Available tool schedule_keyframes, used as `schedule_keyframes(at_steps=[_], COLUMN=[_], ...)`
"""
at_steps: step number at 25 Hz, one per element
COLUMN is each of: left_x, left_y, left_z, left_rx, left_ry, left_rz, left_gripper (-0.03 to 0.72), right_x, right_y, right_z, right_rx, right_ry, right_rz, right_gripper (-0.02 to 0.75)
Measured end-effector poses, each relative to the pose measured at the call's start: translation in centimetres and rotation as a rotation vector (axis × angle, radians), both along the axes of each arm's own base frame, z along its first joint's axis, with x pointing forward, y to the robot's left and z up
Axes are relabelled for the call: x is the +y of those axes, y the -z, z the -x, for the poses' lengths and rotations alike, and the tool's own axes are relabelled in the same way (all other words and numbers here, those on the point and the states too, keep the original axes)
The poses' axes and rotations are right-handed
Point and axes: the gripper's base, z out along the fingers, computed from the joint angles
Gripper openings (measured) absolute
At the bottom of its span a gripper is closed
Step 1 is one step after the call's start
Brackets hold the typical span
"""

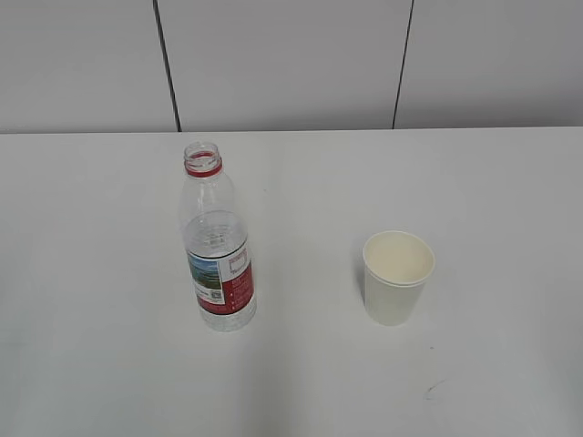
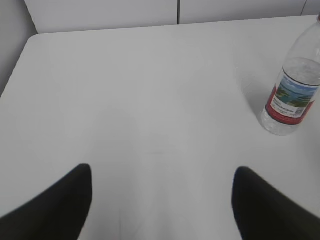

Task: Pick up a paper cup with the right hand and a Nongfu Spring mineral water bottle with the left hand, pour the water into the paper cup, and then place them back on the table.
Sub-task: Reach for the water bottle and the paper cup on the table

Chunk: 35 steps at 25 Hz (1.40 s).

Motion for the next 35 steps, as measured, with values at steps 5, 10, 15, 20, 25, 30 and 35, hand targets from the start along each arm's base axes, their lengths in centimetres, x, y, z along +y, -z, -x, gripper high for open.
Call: schedule_keyframes(at_steps=[5,10,15,20,25,30,35], left_x=[0.00,0.00,0.01,-0.13,-0.25,-0.25,-0.25], left_y=[0.00,0.00,0.00,0.00,0.00,0.00,0.00], left_z=[0.00,0.00,0.00,0.01,0.01,0.01,0.01], left_rx=[0.000,0.000,0.000,0.001,0.001,0.001,0.001], left_ry=[0.000,0.000,0.000,0.010,0.019,0.019,0.019], left_rz=[0.000,0.000,-0.001,0.013,0.025,0.025,0.025], left_gripper=[0.519,0.519,0.519,0.519,0.519,0.519,0.519], right_x=[0.00,0.00,0.00,0.00,0.00,0.00,0.00], right_y=[0.00,0.00,0.00,0.00,0.00,0.00,0.00], right_z=[0.00,0.00,0.00,0.00,0.00,0.00,0.00], right_rx=[0.000,0.000,0.000,0.000,0.000,0.000,0.000], right_ry=[0.000,0.000,0.000,0.000,-0.001,-0.001,-0.001], right_rz=[0.000,0.000,0.000,0.000,0.001,0.001,0.001], right_gripper=[0.581,0.582,0.582,0.582,0.582,0.582,0.582])
